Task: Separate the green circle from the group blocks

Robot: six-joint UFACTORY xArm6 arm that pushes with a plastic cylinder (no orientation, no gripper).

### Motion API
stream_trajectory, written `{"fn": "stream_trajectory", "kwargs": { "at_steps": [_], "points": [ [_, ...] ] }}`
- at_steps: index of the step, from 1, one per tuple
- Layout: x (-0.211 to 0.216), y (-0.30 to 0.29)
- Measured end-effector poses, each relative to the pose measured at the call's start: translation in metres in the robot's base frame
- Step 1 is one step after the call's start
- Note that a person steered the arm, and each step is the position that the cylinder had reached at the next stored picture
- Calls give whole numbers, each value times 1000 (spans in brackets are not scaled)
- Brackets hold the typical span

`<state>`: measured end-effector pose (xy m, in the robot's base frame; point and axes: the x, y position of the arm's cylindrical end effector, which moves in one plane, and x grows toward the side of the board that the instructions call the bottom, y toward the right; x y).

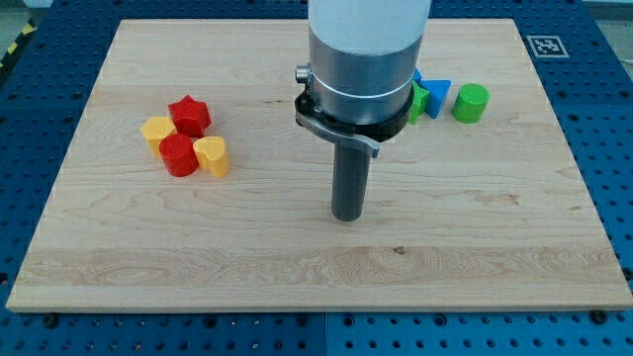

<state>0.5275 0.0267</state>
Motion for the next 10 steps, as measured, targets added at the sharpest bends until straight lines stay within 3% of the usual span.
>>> {"fn": "stream_trajectory", "kwargs": {
  "at_steps": [1,4,5,7,8,10],
  "points": [
    [0,0],
    [-14,-113],
    [-14,-111],
    [-20,22],
    [-60,71],
    [-68,130]
  ]
}}
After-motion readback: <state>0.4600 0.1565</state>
